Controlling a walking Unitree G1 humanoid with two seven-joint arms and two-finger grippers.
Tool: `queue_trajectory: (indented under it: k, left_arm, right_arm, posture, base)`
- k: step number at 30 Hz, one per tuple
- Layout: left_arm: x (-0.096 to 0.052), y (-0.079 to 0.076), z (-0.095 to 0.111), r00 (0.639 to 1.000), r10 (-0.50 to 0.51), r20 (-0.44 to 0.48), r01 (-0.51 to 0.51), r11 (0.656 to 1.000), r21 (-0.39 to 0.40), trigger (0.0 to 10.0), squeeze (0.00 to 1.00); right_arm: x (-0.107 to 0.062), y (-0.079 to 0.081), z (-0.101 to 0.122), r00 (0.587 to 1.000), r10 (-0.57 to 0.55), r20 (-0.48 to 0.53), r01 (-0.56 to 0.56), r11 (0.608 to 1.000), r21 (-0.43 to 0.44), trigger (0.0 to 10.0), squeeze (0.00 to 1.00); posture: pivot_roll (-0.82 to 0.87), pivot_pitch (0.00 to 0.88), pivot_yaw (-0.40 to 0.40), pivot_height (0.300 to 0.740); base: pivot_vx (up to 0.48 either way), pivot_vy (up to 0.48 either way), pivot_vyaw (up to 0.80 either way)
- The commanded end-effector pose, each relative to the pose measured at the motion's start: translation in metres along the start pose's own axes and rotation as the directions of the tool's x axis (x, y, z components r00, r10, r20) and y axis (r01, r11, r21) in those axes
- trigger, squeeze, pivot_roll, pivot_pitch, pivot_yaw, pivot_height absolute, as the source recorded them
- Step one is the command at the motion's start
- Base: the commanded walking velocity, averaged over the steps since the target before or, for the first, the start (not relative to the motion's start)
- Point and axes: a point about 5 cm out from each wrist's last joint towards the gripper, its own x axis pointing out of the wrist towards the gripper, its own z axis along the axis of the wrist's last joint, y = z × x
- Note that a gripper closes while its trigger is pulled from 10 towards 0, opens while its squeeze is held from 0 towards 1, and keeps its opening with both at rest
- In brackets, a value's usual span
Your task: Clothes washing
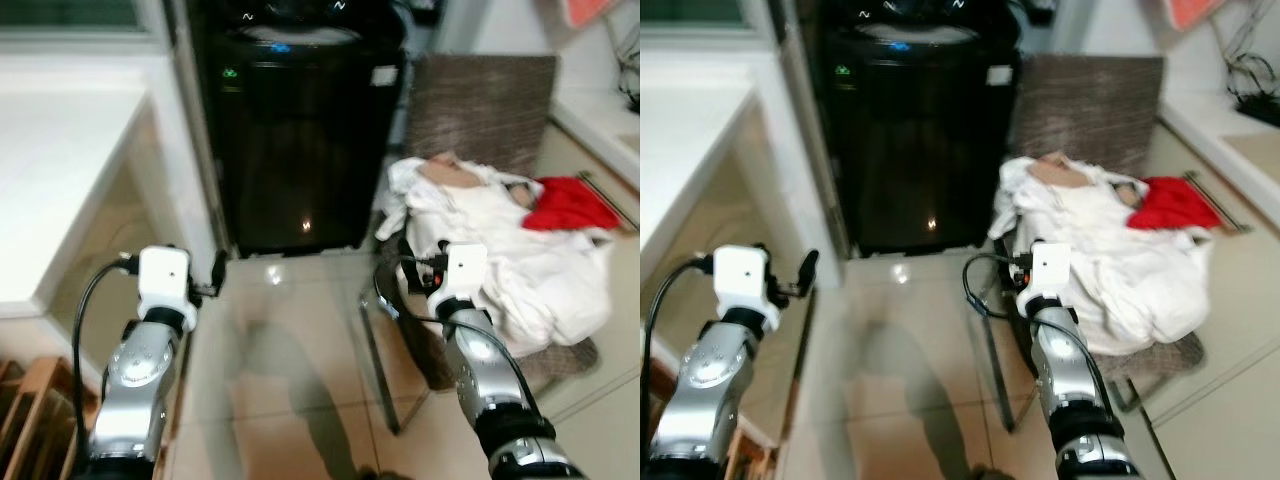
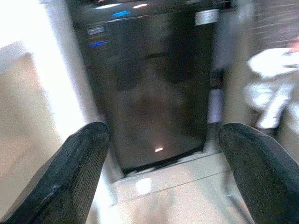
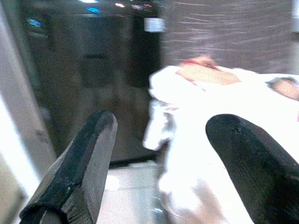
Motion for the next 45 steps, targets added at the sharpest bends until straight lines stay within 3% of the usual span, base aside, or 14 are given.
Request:
queue_trajectory:
  k: [1, 7, 13, 22, 27, 30, 31, 34, 45]
  left_arm:
    - [0.001, -0.003, 0.004, 0.999, -0.022, 0.023, 0.022, 1.000, 0.015, 10.0, 0.00]
    - [0.003, -0.012, 0.017, 0.992, -0.086, 0.089, 0.086, 0.996, 0.008, 10.0, 0.00]
    - [0.006, -0.013, 0.030, 0.982, -0.108, 0.152, 0.102, 0.994, 0.049, 10.0, 0.00]
    - [0.004, -0.010, 0.024, 0.989, -0.099, 0.110, 0.100, 0.995, 0.000, 10.0, 0.00]
    - [0.002, -0.013, 0.021, 0.983, -0.154, 0.097, 0.157, 0.987, -0.028, 10.0, 0.00]
    - [0.001, -0.014, 0.020, 0.978, -0.188, 0.084, 0.189, 0.982, 0.005, 10.0, 0.00]
    - [0.001, -0.017, 0.018, 0.973, -0.217, 0.073, 0.214, 0.976, 0.048, 10.0, 0.00]
    - [0.004, -0.017, 0.018, 0.976, -0.207, 0.065, 0.201, 0.975, 0.091, 10.0, 0.00]
    - [0.012, -0.021, 0.028, 0.975, -0.199, 0.099, 0.187, 0.975, 0.117, 10.0, 0.00]
  right_arm:
    - [0.003, -0.001, 0.007, 1.000, 0.001, 0.025, 0.000, 1.000, -0.027, 10.0, 0.00]
    - [0.011, -0.003, 0.023, 0.995, -0.040, 0.092, 0.045, 0.997, -0.055, 10.0, 0.00]
    - [0.016, -0.001, 0.025, 0.996, -0.039, 0.084, 0.046, 0.995, -0.085, 10.0, 0.00]
    - [0.015, 0.002, 0.023, 0.997, -0.023, 0.078, 0.029, 0.996, -0.079, 10.0, 0.00]
    - [0.014, 0.003, 0.021, 0.997, -0.023, 0.076, 0.029, 0.997, -0.072, 10.0, 0.00]
    - [0.012, 0.004, 0.019, 0.997, -0.020, 0.074, 0.025, 0.998, -0.058, 10.0, 0.00]
    - [0.010, 0.004, 0.018, 0.997, -0.020, 0.075, 0.025, 0.998, -0.056, 10.0, 0.00]
    - [0.008, 0.003, 0.016, 0.997, -0.026, 0.071, 0.032, 0.996, -0.079, 10.0, 0.00]
    - [0.006, -0.004, 0.016, 0.995, -0.071, 0.072, 0.075, 0.995, -0.060, 10.0, 0.00]
  posture:
    - [-0.07, 0.000, -0.029, 0.740]
    - [-0.07, 0.000, -0.026, 0.740]
    - [-0.06, 0.000, -0.031, 0.740]
    - [-0.06, 0.000, -0.026, 0.740]
    - [-0.07, 0.000, -0.019, 0.740]
    - [-0.07, 0.000, -0.014, 0.740]
    - [-0.07, 0.000, -0.010, 0.740]
    - [-0.08, 0.000, 0.000, 0.740]
    - [-0.10, 0.000, 0.013, 0.740]
  base:
    - [0.000, 0.000, 0.00]
    - [0.444, 0.000, 0.00]
    - [0.480, 0.000, -0.57]
    - [0.307, 0.149, -0.56]
    - [0.000, 0.480, -0.58]
    - [0.000, 0.480, -0.62]
    - [0.000, 0.480, -0.63]
    - [0.000, 0.320, -0.61]
    - [0.000, 0.000, -0.15]
